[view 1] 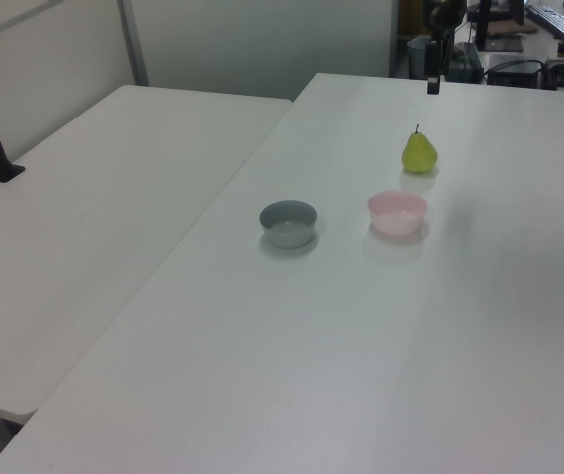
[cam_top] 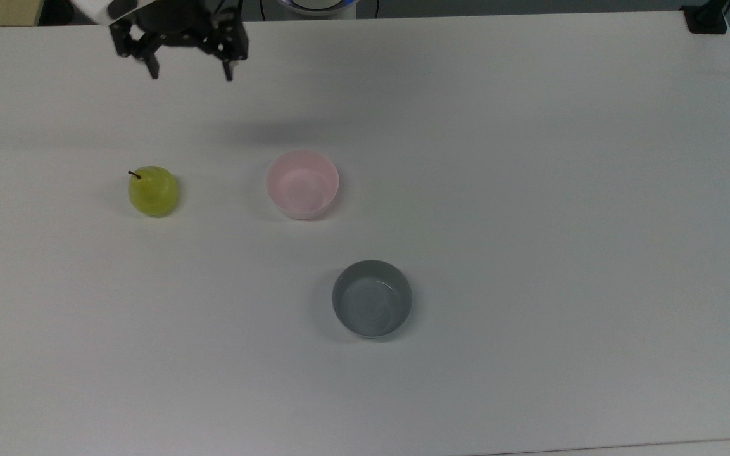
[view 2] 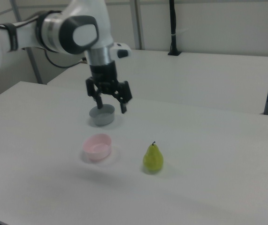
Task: Place the pear in the bowl
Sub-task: 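Move the open gripper over the yellow-green pear, then lower the gripper around the pear and close on it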
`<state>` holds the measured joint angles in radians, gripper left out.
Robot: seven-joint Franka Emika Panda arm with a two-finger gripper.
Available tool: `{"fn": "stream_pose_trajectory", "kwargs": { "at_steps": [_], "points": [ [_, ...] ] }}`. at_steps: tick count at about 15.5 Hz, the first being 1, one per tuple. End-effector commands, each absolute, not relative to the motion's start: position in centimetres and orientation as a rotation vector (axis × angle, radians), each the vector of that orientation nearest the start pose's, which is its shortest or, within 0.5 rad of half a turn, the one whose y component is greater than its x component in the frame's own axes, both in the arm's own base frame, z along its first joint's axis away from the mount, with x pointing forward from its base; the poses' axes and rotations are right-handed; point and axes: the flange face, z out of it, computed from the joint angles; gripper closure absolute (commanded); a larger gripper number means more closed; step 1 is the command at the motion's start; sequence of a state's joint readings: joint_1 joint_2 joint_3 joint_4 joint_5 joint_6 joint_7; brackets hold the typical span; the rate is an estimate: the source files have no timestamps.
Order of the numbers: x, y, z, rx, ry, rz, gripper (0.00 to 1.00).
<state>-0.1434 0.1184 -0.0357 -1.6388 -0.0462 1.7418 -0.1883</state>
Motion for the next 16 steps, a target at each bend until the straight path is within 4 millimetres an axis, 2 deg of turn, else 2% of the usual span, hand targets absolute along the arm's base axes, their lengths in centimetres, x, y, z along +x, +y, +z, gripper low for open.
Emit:
{"fn": "stream_pose_trajectory", "kwargs": {
  "at_steps": [1,4,7,10,13,16],
  "points": [
    [60.4,-14.5,50.0,-3.216,-0.054,0.034,0.0],
    [61.2,-16.9,46.3,-3.223,-0.084,0.076,0.0],
    [61.8,-18.1,41.9,-3.268,-0.117,0.127,0.0],
    [62.3,-19.6,38.6,-3.281,-0.112,0.134,0.0],
    [62.9,-20.0,36.3,-3.287,-0.12,0.135,0.0],
    [63.3,-20.1,34.9,-3.292,-0.12,0.121,0.0]
  ]
}}
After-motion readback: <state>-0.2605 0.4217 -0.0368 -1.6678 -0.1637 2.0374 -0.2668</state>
